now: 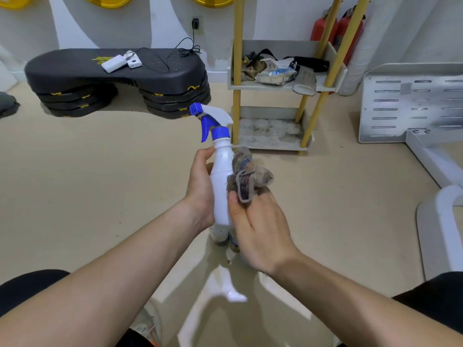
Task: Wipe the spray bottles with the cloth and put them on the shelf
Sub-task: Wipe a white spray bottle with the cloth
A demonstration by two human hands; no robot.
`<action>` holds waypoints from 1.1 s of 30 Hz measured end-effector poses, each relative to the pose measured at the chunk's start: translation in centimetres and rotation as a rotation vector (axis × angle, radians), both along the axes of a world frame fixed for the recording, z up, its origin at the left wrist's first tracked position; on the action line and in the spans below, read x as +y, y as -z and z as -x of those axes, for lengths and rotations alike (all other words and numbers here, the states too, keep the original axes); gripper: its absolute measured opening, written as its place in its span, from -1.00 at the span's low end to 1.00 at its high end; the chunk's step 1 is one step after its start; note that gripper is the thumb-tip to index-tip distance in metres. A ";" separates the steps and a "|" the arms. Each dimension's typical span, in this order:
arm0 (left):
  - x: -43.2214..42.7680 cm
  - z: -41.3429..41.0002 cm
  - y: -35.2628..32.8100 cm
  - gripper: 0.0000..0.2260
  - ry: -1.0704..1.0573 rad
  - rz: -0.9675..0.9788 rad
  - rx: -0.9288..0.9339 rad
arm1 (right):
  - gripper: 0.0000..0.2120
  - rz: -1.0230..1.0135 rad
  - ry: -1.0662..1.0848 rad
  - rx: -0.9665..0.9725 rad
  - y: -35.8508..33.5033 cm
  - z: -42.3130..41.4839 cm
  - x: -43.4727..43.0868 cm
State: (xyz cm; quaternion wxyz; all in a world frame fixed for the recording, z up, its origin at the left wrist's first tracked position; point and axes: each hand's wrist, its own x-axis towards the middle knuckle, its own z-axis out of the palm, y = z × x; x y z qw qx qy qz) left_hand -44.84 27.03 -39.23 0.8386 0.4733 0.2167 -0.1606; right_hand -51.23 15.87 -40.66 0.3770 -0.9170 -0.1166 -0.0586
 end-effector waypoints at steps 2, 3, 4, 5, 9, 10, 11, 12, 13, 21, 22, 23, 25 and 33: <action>0.5 -0.3 -0.3 -0.62 -0.027 0.008 -0.034 | -0.36 0.044 -0.044 -0.059 0.1 0.4 0.3; 0.6 -0.4 -0.4 -0.62 -0.028 0.007 -0.063 | -0.37 0.000 -0.049 -0.064 -0.1 0.1 0.4; 0.6 -0.4 -0.5 -0.62 -0.010 0.011 -0.097 | -0.37 -0.096 -0.043 -0.033 -0.2 -0.5 0.4; 0.6 -0.3 -0.7 -0.60 0.019 0.008 -0.138 | -0.39 -0.217 -0.030 0.029 -0.3 -1.1 0.5; 0.2 0.0 -0.6 -0.62 0.121 -0.106 -0.229 | -0.60 -0.779 0.112 0.468 -1.8 -3.1 -0.1; 0.3 0.0 -0.5 -0.64 0.109 -0.143 -0.223 | -0.61 -0.861 0.157 0.557 -1.9 -3.5 -0.4; 0.4 0.0 -0.3 -0.65 0.081 -0.158 -0.208 | -0.60 -0.873 0.178 0.599 -2.1 -3.5 -0.5; 0.5 0.0 -0.1 -0.61 0.047 -0.163 -0.191 | -0.59 -0.842 0.182 0.603 -2.2 -3.4 -0.4; 0.5 0.0 0.1 -0.56 -0.001 -0.183 -0.181 | -0.60 -0.806 0.178 0.584 -2.3 -3.1 -0.2; -0.9 0.5 1.7 -0.44 -0.142 -0.856 -0.331 | -0.53 -0.623 0.289 0.418 -0.3 -1.8 1.2; -1.3 0.7 1.7 -0.44 -0.117 -0.882 -0.342 | -0.50 -0.594 0.291 0.408 -0.3 -1.8 1.4; -1.7 0.9 1.7 -0.44 -0.098 -0.866 -0.343 | -0.46 -0.593 0.282 0.412 -0.5 -1.9 1.5; -1.8 0.7 1.5 -0.48 -0.059 -0.745 -0.299 | -0.44 -0.687 0.260 0.463 -1.0 -2.3 1.6; 1.0 -1.2 -1.4 -0.56 0.118 -0.183 -0.189 | -0.56 -1.065 0.368 0.719 -0.3 -2.3 0.8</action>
